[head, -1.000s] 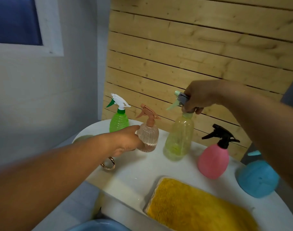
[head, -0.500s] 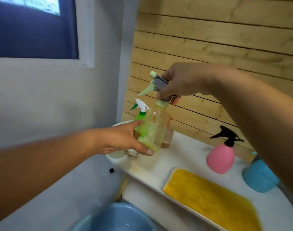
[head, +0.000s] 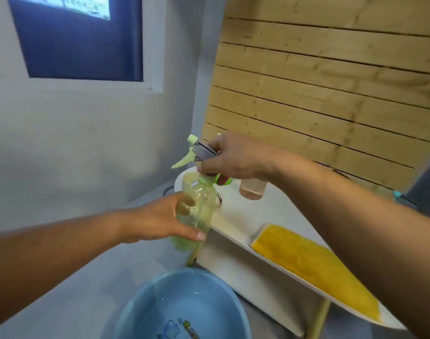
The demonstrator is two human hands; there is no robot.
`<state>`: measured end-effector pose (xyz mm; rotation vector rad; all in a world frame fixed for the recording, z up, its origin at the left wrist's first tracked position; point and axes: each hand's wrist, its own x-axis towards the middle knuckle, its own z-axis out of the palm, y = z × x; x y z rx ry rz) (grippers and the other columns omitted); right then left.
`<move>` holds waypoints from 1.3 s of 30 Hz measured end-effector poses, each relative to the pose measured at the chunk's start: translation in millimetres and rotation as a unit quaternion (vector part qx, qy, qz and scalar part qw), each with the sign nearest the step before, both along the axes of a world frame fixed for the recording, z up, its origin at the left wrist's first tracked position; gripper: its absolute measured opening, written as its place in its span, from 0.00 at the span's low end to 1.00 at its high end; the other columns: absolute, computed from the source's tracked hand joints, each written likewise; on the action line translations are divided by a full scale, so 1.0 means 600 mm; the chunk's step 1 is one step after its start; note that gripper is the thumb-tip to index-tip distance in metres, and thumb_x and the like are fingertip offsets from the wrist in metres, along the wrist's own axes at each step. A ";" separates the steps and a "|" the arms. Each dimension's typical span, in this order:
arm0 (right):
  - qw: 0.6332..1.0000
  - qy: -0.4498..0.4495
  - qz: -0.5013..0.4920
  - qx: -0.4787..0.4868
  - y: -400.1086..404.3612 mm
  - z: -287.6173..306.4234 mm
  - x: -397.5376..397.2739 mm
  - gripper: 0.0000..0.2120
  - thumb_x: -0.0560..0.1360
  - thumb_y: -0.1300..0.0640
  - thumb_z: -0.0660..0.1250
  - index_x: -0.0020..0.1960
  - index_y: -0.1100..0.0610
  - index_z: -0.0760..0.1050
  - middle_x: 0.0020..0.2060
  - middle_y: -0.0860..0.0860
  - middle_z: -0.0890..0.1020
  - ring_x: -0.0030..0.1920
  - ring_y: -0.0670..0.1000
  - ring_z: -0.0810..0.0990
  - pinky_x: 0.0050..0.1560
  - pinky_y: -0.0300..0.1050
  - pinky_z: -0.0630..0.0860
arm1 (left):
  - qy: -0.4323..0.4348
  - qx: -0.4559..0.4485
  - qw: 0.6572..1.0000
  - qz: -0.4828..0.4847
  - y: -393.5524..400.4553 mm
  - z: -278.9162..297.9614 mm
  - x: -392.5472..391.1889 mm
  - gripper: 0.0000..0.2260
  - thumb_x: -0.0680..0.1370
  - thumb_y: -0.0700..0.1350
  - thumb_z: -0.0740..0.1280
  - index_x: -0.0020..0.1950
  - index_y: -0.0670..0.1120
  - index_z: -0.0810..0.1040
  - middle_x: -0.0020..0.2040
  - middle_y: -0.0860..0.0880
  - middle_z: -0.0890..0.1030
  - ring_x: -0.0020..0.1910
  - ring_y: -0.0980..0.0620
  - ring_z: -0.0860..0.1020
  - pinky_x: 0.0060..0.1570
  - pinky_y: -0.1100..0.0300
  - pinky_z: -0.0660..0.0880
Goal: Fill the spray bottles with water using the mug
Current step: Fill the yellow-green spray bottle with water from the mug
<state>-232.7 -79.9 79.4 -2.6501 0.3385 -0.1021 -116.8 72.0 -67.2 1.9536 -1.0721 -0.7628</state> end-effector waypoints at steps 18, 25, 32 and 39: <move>0.991 0.108 0.051 0.065 -0.001 -0.124 -0.033 0.35 0.67 0.49 0.82 0.69 0.51 0.71 0.53 0.47 0.81 0.52 0.51 0.81 0.55 0.44 0.80 | 0.006 0.088 0.993 -0.074 0.055 -0.047 -0.040 0.21 0.74 0.42 0.80 0.61 0.56 0.78 0.54 0.56 0.85 0.53 0.60 0.83 0.51 0.66 0.80; 0.995 0.056 0.037 0.076 -0.007 -0.147 -0.020 0.17 0.71 0.47 0.78 0.51 0.59 0.82 0.46 0.58 0.85 0.44 0.56 0.85 0.47 0.49 0.85 | 0.015 0.084 0.994 -0.070 0.050 -0.044 -0.030 0.30 0.72 0.43 0.81 0.67 0.61 0.73 0.56 0.59 0.84 0.57 0.61 0.82 0.57 0.63 0.81; 0.987 0.049 0.038 0.149 -0.017 -0.139 -0.027 0.33 0.68 0.62 0.81 0.68 0.51 0.71 0.51 0.52 0.80 0.47 0.48 0.80 0.49 0.41 0.82 | 0.029 0.080 0.994 -0.072 0.043 -0.035 -0.029 0.32 0.73 0.41 0.80 0.68 0.64 0.70 0.57 0.60 0.83 0.57 0.61 0.82 0.55 0.65 0.80; 0.987 -0.029 -0.008 0.160 -0.013 -0.151 -0.024 0.26 0.68 0.60 0.82 0.63 0.54 0.75 0.45 0.52 0.79 0.40 0.47 0.76 0.37 0.31 0.75 | 0.047 0.086 0.993 -0.065 0.038 -0.028 -0.040 0.28 0.74 0.40 0.79 0.68 0.58 0.73 0.57 0.55 0.84 0.55 0.60 0.84 0.52 0.63 0.82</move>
